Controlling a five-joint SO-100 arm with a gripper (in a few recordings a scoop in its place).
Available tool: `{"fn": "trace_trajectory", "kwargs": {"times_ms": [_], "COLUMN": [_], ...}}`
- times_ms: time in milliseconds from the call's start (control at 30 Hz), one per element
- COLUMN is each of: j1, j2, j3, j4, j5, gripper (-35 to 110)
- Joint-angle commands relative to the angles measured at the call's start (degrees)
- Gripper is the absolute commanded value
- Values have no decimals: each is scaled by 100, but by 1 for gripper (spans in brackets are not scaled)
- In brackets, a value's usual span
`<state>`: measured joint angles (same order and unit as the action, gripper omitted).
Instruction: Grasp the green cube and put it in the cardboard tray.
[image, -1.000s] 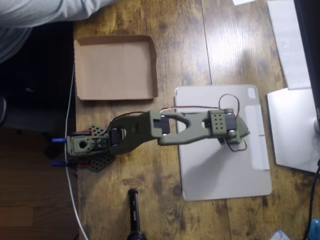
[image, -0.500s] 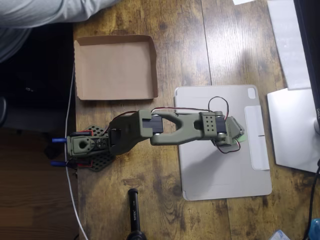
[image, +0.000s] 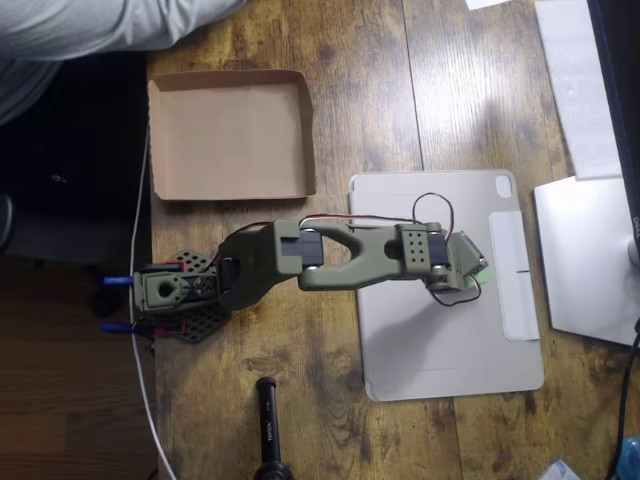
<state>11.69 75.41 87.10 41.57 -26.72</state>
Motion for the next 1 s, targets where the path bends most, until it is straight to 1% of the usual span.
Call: {"fn": "trace_trajectory", "kwargs": {"times_ms": [0, 267, 400, 533, 600, 767, 967], "j1": [141, -97, -193, -237, -237, -176, -105], "j2": [132, 413, 817, 896, 888, 958, 1222], "j3": [316, 721, 879, 861, 896, 1125, 1222], "j4": [35, 1055, 1134, 1055, 958, 659, 598], "j5": [-79, 483, 563, 404, 281, 44, -132], "gripper": [0, 0, 0, 1, 11, 28, 38]}}
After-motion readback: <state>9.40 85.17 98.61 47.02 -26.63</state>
